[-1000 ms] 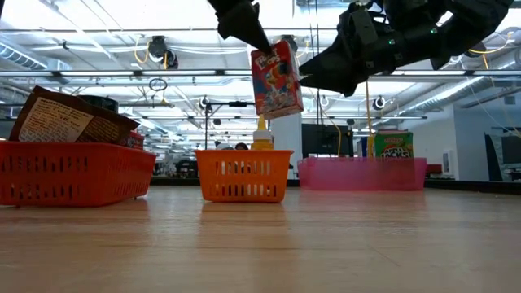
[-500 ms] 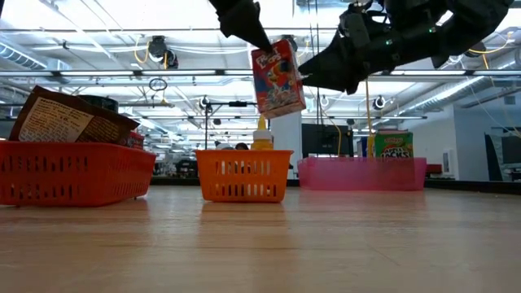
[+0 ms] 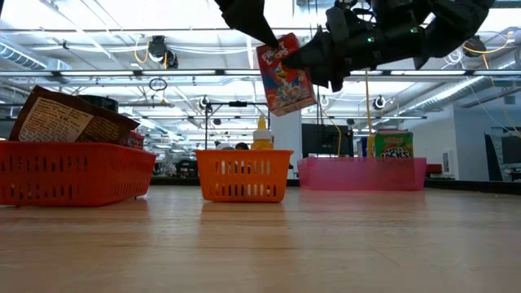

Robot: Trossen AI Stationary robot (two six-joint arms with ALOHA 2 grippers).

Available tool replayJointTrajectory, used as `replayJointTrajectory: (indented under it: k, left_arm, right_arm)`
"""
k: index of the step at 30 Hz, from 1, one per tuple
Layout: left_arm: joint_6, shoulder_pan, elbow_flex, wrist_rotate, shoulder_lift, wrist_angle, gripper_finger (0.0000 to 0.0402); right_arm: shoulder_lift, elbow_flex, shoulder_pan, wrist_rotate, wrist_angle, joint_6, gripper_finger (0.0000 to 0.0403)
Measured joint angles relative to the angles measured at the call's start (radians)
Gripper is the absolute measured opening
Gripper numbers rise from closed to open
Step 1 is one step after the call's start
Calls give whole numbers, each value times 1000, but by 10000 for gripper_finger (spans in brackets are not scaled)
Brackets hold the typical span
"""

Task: Pick & Place Kitchen Items
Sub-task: Put the red cereal box into the light red bin

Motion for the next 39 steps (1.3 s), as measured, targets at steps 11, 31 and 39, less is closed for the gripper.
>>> replayJointTrajectory:
  k: [11,31,39]
  left_arm:
    - [-54,0,-4,8,0,-16,0]
    - [-267,-1,-7,-177,-79,-225,62]
    - [-387,-50,-7,-78,-91,-346,63]
  right_arm:
    - [1,7,0,0,-16,-15,113]
    - [-159,5,-71,42,-218,-67,113]
    - [-162,-5,-206,44,-224,-75,113]
